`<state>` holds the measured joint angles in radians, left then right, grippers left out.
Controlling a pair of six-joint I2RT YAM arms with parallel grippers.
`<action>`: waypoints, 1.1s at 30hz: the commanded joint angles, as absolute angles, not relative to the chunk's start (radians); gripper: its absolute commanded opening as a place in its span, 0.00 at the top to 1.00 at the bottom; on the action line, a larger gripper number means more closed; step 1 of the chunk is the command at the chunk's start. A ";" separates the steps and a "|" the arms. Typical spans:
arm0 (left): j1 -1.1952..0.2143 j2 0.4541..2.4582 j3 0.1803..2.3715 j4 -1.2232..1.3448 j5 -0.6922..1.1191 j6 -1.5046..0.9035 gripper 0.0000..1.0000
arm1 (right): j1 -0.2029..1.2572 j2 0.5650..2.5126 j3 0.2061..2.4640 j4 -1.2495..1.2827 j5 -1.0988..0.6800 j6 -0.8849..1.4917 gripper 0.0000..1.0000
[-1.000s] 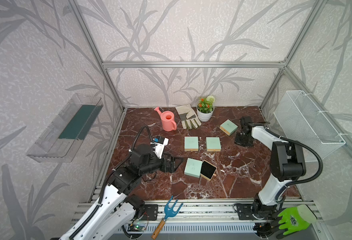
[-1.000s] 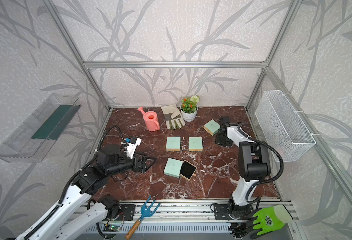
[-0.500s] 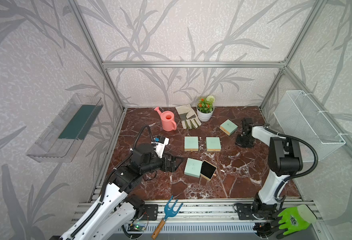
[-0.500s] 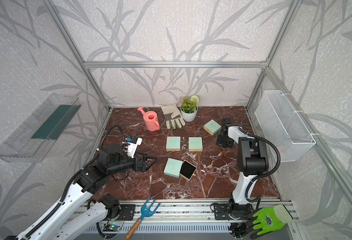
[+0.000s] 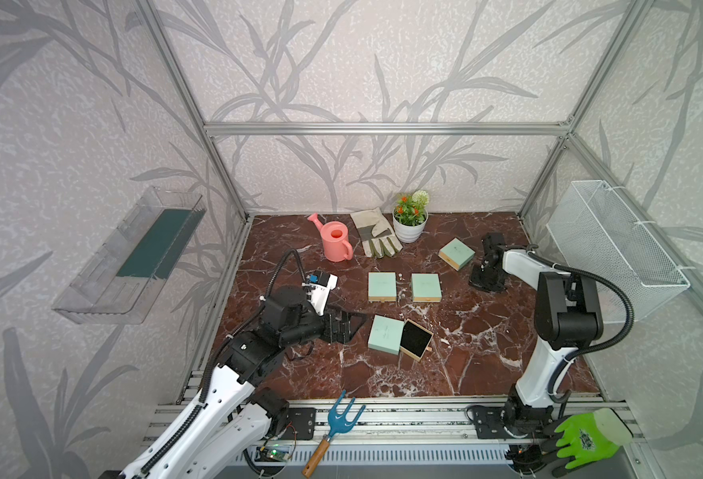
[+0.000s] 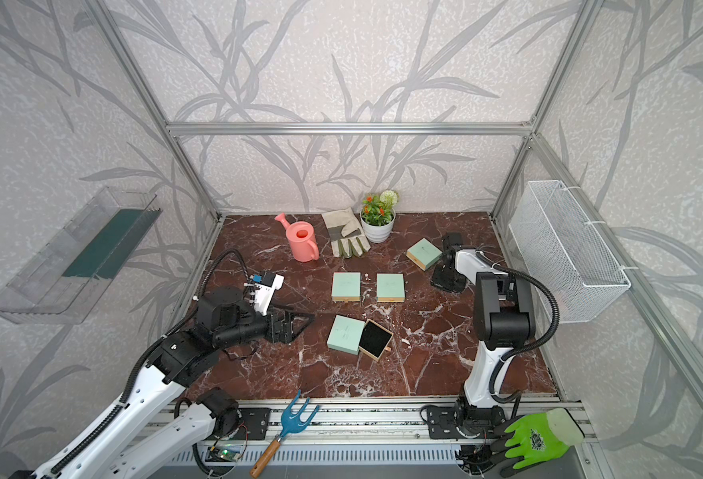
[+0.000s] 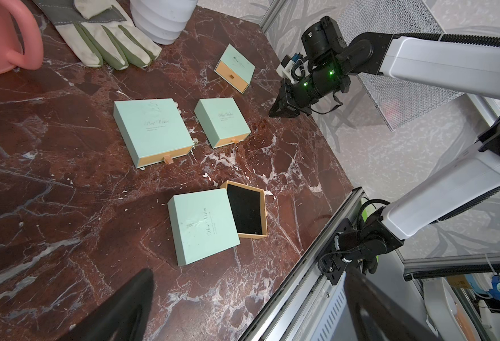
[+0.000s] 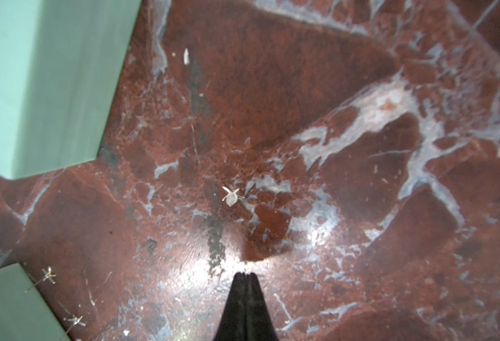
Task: Take out the earrings from the drawer-style jewelry box
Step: Place the earring at the center of the board.
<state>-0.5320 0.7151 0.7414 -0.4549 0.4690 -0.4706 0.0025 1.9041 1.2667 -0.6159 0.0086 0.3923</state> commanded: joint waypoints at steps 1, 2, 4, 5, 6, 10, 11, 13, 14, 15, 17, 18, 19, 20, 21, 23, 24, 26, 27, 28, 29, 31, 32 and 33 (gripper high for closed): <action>-0.527 0.712 0.743 -0.450 0.467 -0.449 0.01 | -0.002 1.922 1.290 -0.635 0.002 0.385 1.00; -0.527 0.713 0.743 -0.451 0.466 -0.449 0.01 | -0.002 1.921 1.289 -0.634 0.002 0.385 0.99; -0.526 0.712 0.742 -0.451 0.465 -0.449 0.01 | -0.002 1.924 1.290 -0.638 0.004 0.383 0.97; -0.526 0.713 0.744 -0.451 0.465 -0.449 0.01 | -0.002 1.924 1.293 -0.638 0.005 0.383 0.95; -0.527 0.713 0.743 -0.452 0.465 -0.449 0.01 | -0.002 1.925 1.292 -0.639 0.005 0.383 0.94; -0.526 0.714 0.745 -0.450 0.465 -0.448 0.01 | -0.002 1.925 1.292 -0.641 0.002 0.385 0.91; -0.527 0.715 0.745 -0.451 0.465 -0.449 0.01 | -0.002 1.924 1.294 -0.641 0.002 0.384 0.91; -0.526 0.713 0.745 -0.453 0.465 -0.449 0.01 | -0.002 1.922 1.292 -0.642 0.003 0.385 0.89; -0.527 0.712 0.744 -0.453 0.465 -0.449 0.01 | -0.002 1.922 1.292 -0.642 0.003 0.385 0.88; -0.528 0.712 0.744 -0.453 0.464 -0.448 0.01 | -0.002 1.921 1.292 -0.643 0.003 0.386 0.87; -0.527 0.713 0.744 -0.453 0.465 -0.449 0.01 | -0.002 1.919 1.291 -0.646 0.003 0.386 0.87; -0.527 0.713 0.744 -0.453 0.464 -0.449 0.01 | -0.002 1.918 1.289 -0.642 0.002 0.386 0.87; -0.526 0.713 0.745 -0.453 0.463 -0.448 0.01 | -0.002 1.915 1.288 -0.643 0.002 0.387 0.86; -0.527 0.715 0.745 -0.453 0.462 -0.448 0.01 | -0.002 1.911 1.287 -0.643 0.002 0.387 0.86; -0.526 0.716 0.744 -0.454 0.462 -0.449 0.01 | -0.002 1.904 1.288 -0.645 0.002 0.387 0.86; -0.528 0.718 0.744 -0.455 0.462 -0.449 0.01 | -0.002 1.885 1.287 -0.648 0.000 0.389 0.83; -0.526 0.718 0.746 -0.454 0.462 -0.449 0.01 | -0.001 1.873 1.289 -0.650 -0.002 0.390 0.81; -0.527 0.719 0.748 -0.458 0.462 -0.449 0.01 | -0.002 1.846 1.287 -0.650 -0.008 0.393 0.78; -0.527 0.719 0.748 -0.459 0.460 -0.450 0.01 | -0.002 1.832 1.285 -0.651 -0.010 0.394 0.76; -0.527 0.719 0.748 -0.459 0.460 -0.450 0.01 | -0.002 1.820 1.286 -0.653 -0.009 0.397 0.73; -0.527 0.721 0.747 -0.459 0.458 -0.452 0.01 | -0.002 1.805 1.285 -0.655 -0.013 0.399 0.72; -0.525 0.720 0.747 -0.459 0.451 -0.454 0.01 | 0.000 1.773 1.281 -0.663 -0.029 0.403 0.71; -0.525 0.721 0.749 -0.461 0.442 -0.459 0.01 | 0.000 1.752 1.280 -0.670 -0.040 0.406 0.69; -0.523 0.720 0.750 -0.465 0.429 -0.462 0.01 | 0.004 1.725 1.276 -0.677 -0.049 0.411 0.67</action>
<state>-0.5289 0.7223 0.7414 -0.4561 0.4580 -0.4713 0.0029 1.8053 1.2667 -0.6357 -0.0193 0.3977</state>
